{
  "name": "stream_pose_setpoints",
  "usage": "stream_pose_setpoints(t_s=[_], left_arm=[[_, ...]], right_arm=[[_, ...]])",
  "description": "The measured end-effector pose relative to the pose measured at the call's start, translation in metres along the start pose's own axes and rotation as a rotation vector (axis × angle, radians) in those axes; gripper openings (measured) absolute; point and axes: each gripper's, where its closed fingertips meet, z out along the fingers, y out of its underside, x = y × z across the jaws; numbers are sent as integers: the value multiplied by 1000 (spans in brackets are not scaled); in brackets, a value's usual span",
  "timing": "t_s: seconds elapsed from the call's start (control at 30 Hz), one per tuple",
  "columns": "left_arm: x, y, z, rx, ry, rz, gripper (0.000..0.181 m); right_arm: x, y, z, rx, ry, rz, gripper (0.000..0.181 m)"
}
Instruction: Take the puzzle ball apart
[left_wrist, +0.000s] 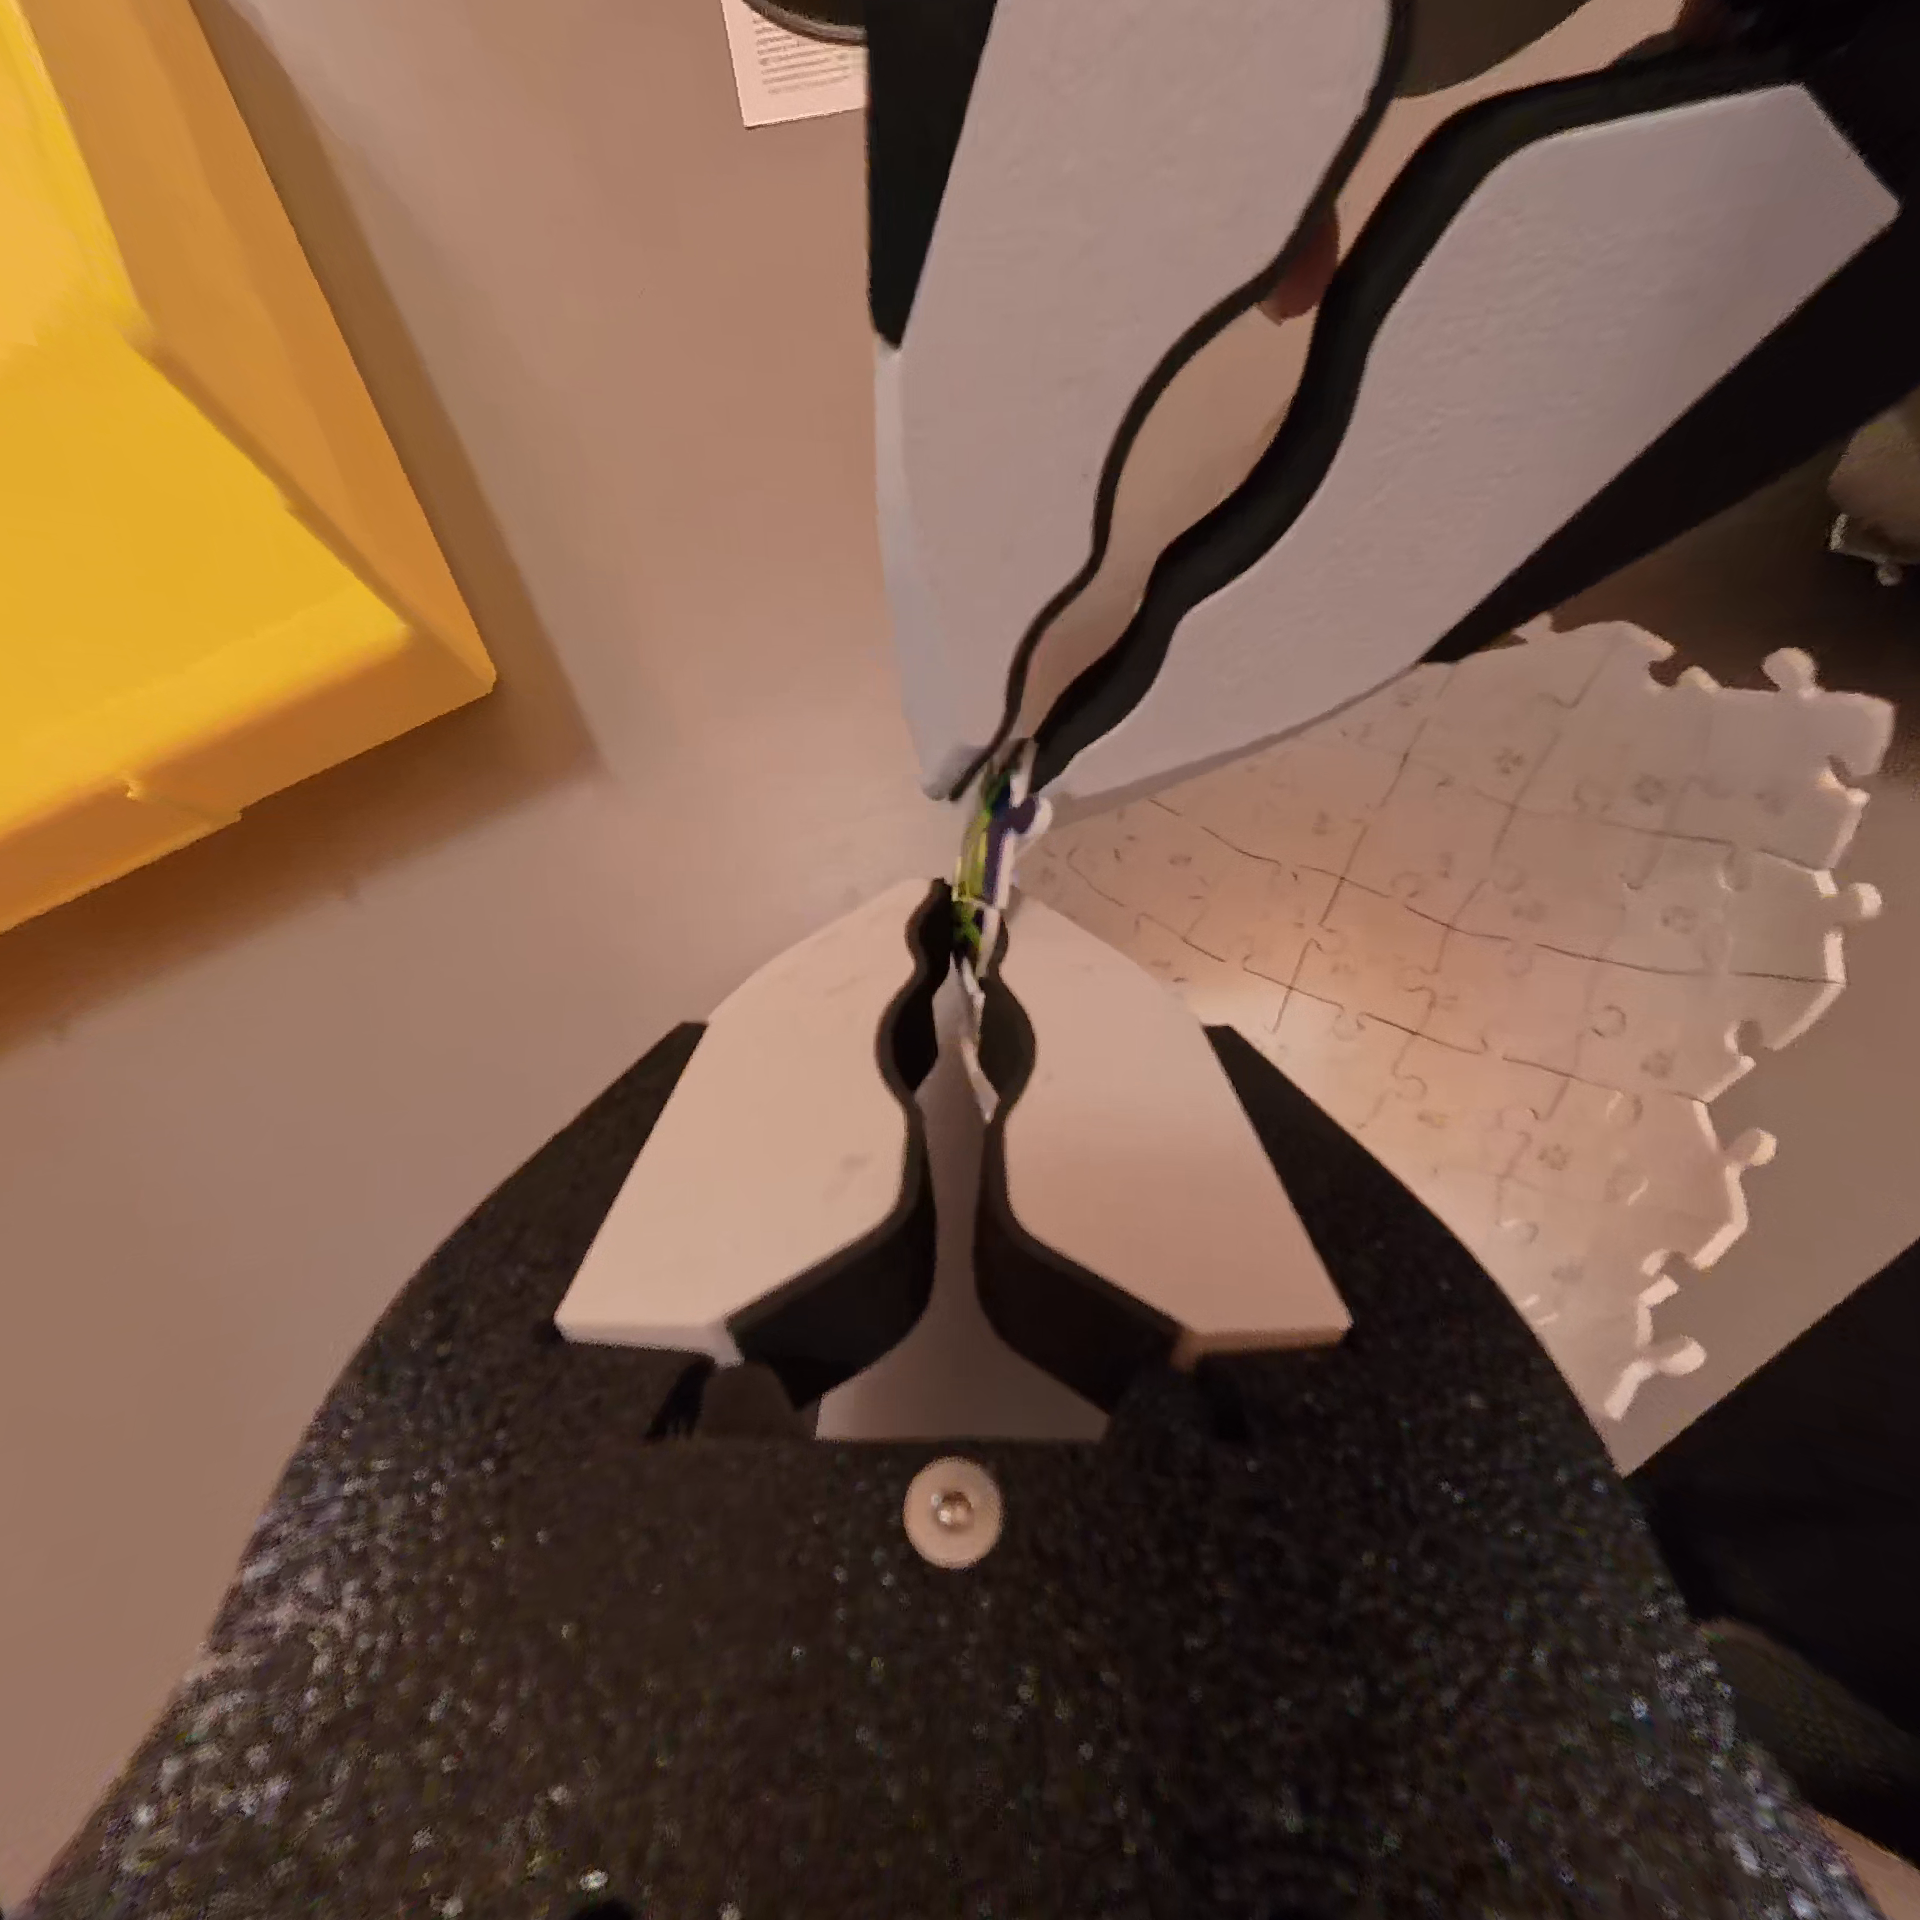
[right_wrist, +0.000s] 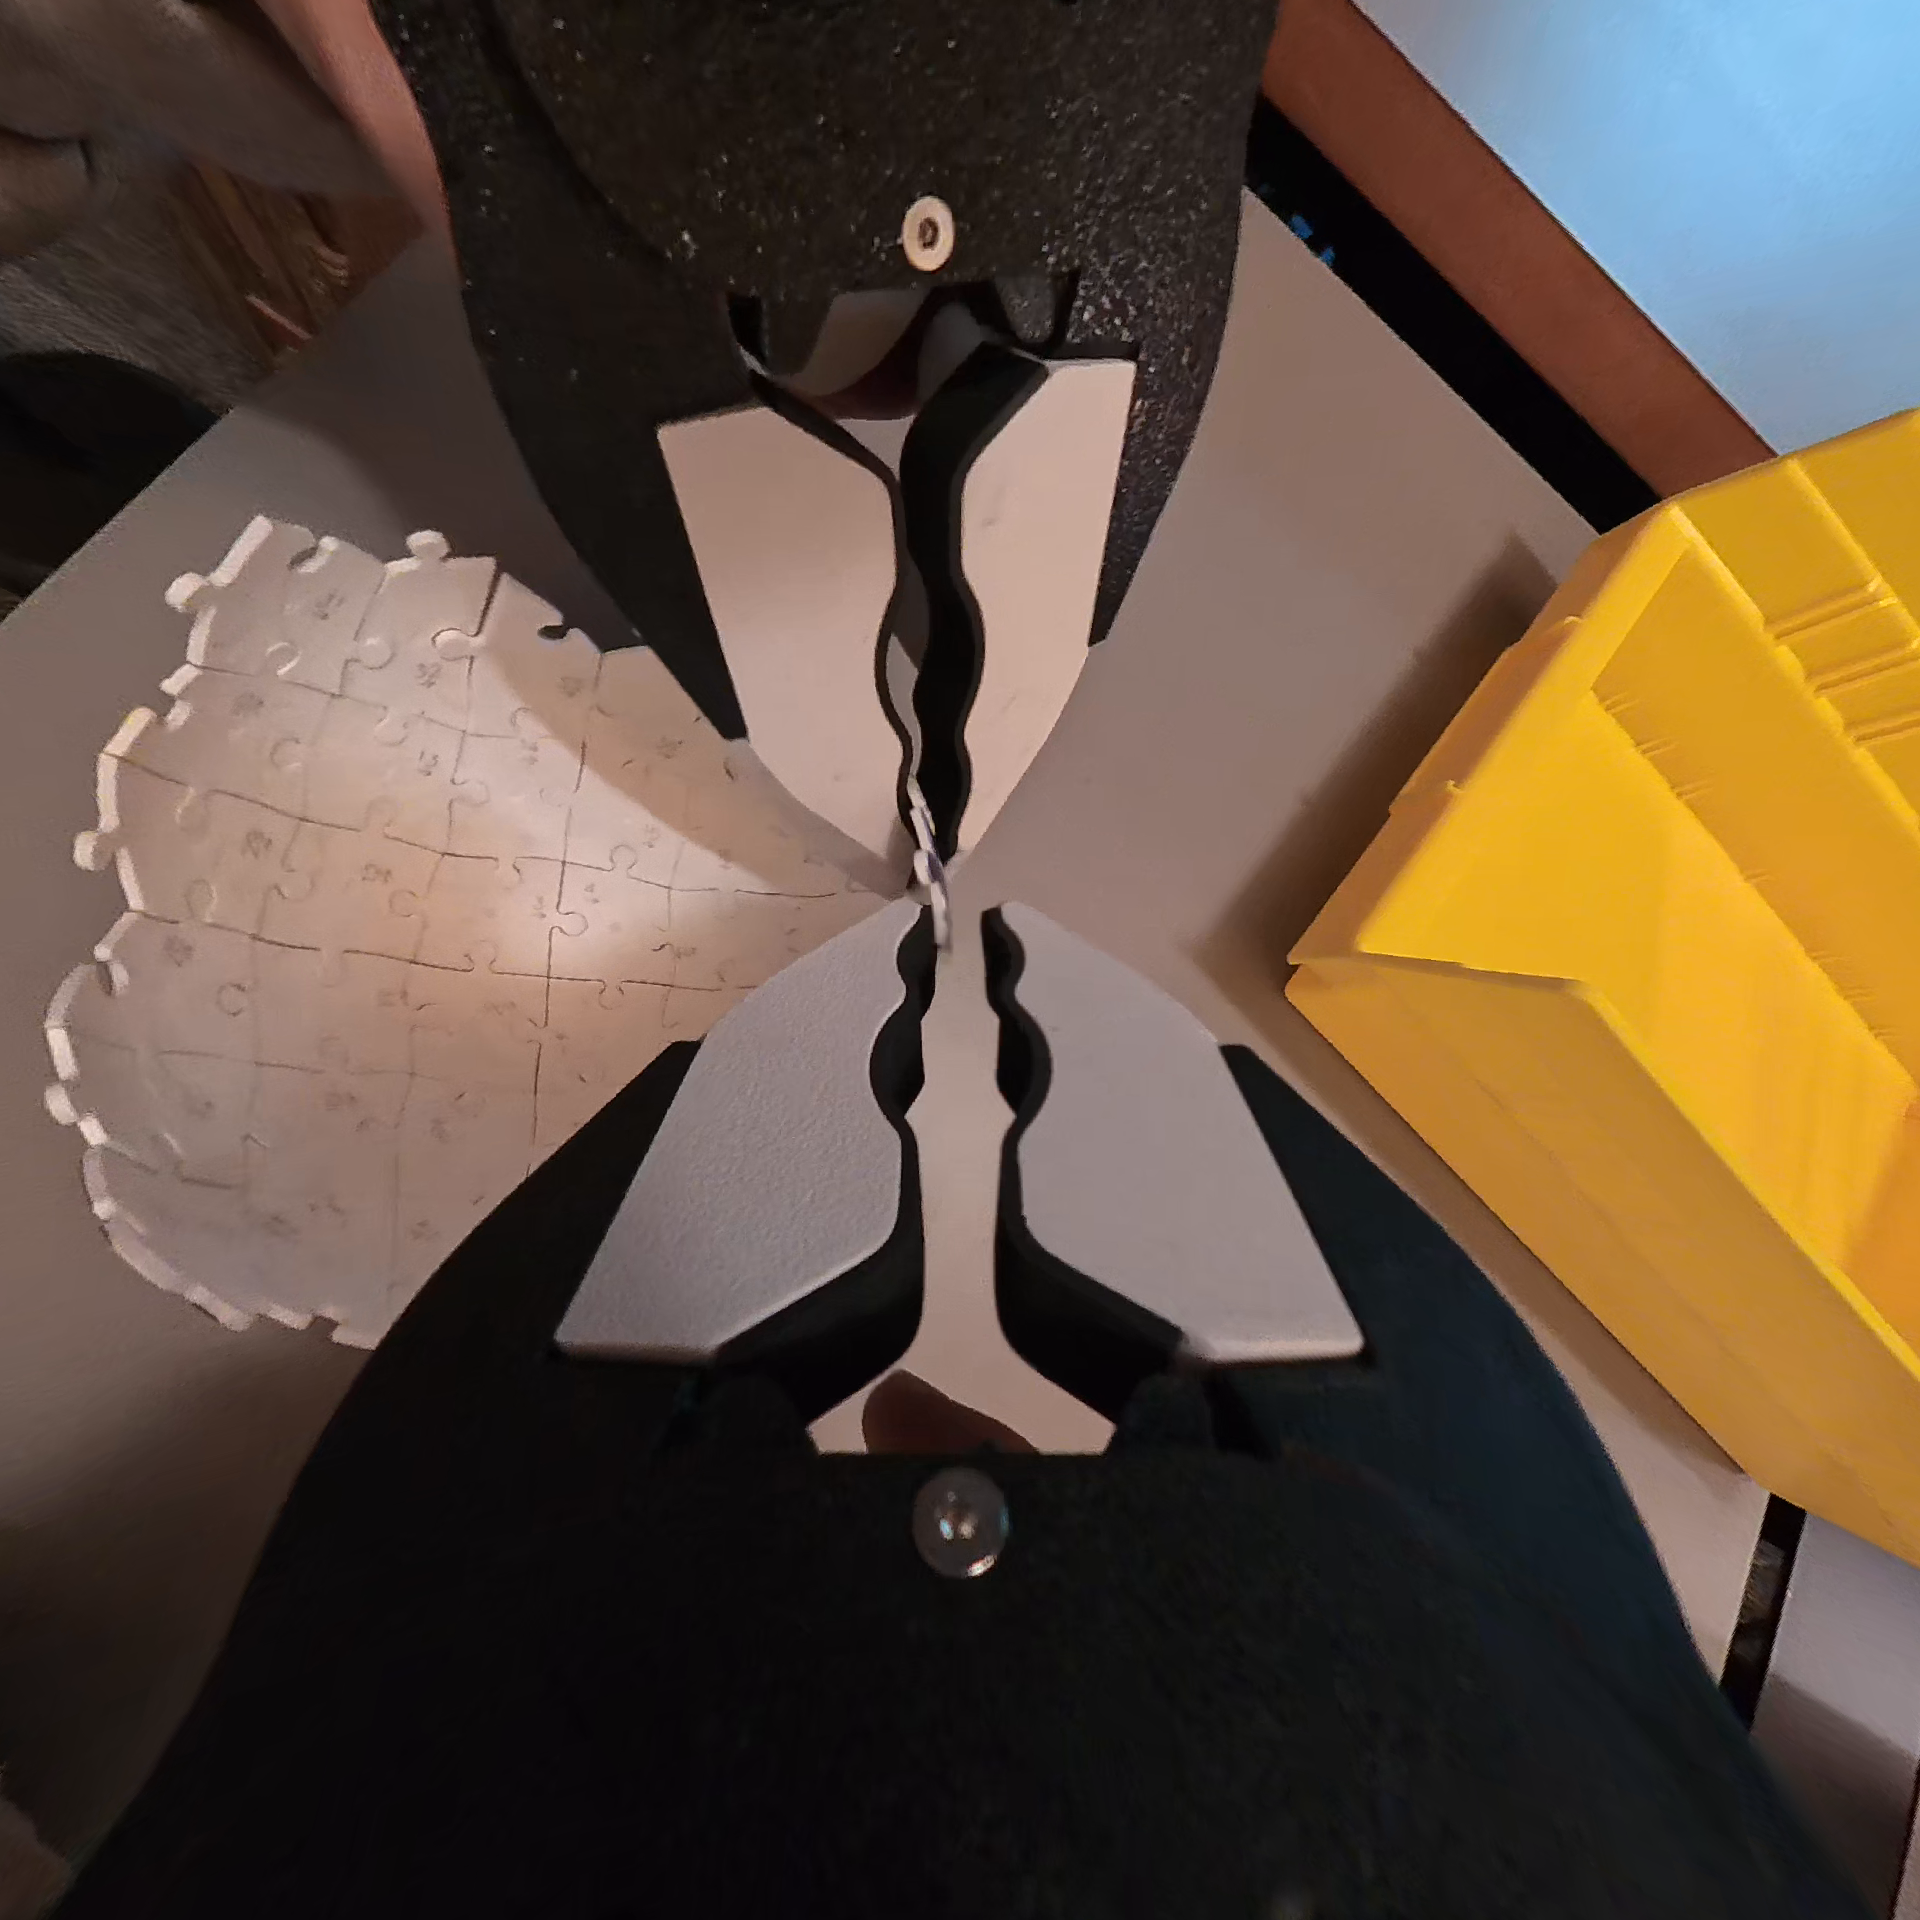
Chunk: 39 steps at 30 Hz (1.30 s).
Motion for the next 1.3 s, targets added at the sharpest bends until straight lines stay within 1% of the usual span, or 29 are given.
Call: stream_pose_setpoints(t_s=[0.07, 0.27, 0.5, 0.73, 0.83, 1.0, 1.1, 1.17, 1.3], left_arm=[[-1, 2, 0, -3, 6, -16, 1], [-3, 4, 0, -5, 22, -58, 1], [-3, 4, 0, 2, 28, -58, 1], [-4, 8, 1, -23, 7, -37, 1], [-4, 8, 0, -21, 11, -37, 1], [-3, 7, 0, -20, 10, -25, 1], [-3, 6, 0, -17, 3, -13, 2], [-4, 7, 0, -20, -4, -6, 2], [-7, 8, 0, -24, -26, 7, 2]], right_arm=[[1, 1, 0, 0, 7, 4, 15], [2, 3, 0, 5, 10, 19, 26], [3, 4, 5, -1, 17, 14, 28], [4, 5, 7, -10, 24, 11, 28], [6, 4, 7, -3, 39, -3, 28], [8, -6, 6, 52, 68, -50, 26], [6, -7, 7, 47, 56, -59, 16], [2, -6, 9, 42, 33, -64, 7], [2, -7, 10, 35, 34, -72, 5]])
